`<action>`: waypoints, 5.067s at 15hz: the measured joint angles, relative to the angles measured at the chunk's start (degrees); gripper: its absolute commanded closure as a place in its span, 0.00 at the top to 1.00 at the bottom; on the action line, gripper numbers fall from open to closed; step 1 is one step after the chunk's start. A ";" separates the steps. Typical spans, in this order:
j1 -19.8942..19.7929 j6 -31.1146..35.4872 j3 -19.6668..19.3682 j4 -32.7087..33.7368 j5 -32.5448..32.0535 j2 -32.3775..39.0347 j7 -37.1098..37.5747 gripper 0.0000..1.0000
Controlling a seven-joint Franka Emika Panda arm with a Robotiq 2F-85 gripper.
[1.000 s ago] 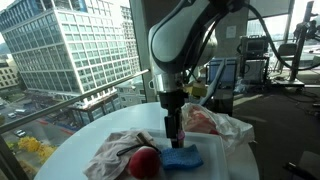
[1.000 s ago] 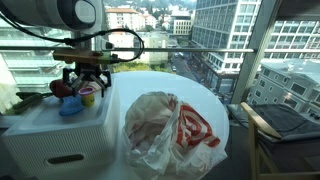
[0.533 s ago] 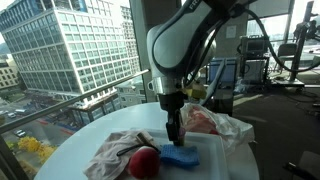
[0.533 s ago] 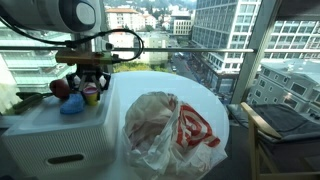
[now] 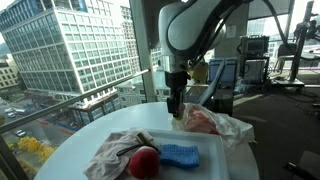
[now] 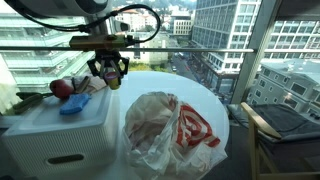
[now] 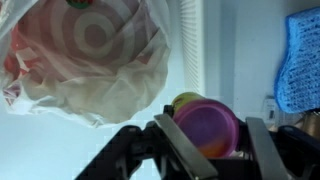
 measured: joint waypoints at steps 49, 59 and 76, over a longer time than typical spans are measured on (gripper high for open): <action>5.44 -3.37 4.75 -2.54 6.09 4.25 -10.65 1.00; 5.38 0.15 5.47 -2.12 1.62 6.27 -8.31 0.28; 0.28 -1.23 -0.94 0.44 -7.42 3.62 6.13 0.06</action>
